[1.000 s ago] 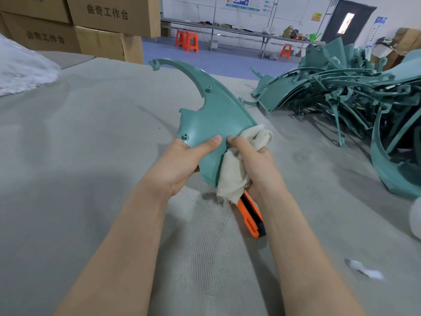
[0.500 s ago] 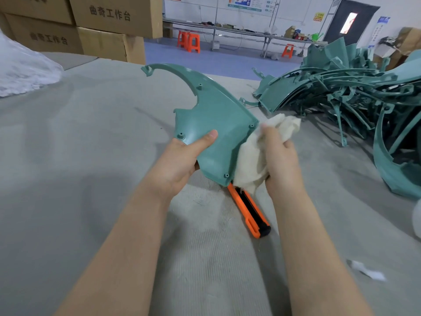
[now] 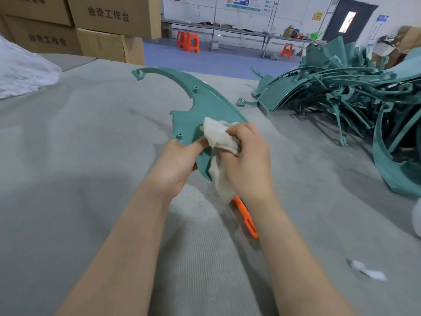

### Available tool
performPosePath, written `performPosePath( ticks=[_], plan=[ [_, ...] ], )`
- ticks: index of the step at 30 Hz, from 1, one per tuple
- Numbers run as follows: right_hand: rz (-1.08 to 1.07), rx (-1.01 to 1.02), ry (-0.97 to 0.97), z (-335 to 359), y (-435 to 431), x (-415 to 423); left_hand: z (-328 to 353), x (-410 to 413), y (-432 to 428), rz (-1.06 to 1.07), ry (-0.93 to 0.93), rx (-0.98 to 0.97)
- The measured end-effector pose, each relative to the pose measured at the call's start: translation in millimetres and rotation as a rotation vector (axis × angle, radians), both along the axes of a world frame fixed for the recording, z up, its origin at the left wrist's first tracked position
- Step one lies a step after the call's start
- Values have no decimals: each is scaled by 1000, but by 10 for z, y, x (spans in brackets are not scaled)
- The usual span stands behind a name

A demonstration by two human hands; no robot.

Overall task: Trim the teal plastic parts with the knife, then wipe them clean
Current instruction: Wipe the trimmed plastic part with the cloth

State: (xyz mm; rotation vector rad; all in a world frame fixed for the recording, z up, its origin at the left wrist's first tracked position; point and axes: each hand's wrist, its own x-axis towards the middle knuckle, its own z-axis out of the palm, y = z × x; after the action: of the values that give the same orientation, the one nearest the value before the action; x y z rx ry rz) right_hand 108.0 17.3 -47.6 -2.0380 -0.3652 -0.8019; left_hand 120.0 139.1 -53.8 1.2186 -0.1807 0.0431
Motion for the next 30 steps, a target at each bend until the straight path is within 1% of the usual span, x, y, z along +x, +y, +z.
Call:
performPosePath(
  ticks=[3,4,9,11,14,18,19,21,23,24,28,30],
  plan=[
    [-161,35,6,-10,-97,45,-22,-15,-37,-32,-7,56],
    [-183,41,12,-16,-102,47,-28,-18,-49,-30,-13,67],
    [-71,1,22,-60,107,-17,5,1,2,52,-42,12],
    [-140,67,54,-46,47,15,9,-13,-24,37,-41,23],
    [-200,142,95,-34,-77,48,2,-38,-92,29,-49,122],
    [-100,80,114,-68,128,-21,28,-15,-42,95,-44,28],
    [-104,81,121,-68,146,-18,35,-14,-30,100,-46,21],
    [-185,133,137,-47,61,45,29,-26,-64,91,-56,60],
    [-269,175,165,-25,-82,93,21,-59,-142,83,-61,153],
    [-270,183,171,-30,-100,82,28,-71,-160,87,-62,169],
    [-130,122,134,-58,136,-24,59,-53,-98,115,-48,49],
    [-185,138,130,-68,97,29,45,-53,-92,113,-36,60]
  ],
)
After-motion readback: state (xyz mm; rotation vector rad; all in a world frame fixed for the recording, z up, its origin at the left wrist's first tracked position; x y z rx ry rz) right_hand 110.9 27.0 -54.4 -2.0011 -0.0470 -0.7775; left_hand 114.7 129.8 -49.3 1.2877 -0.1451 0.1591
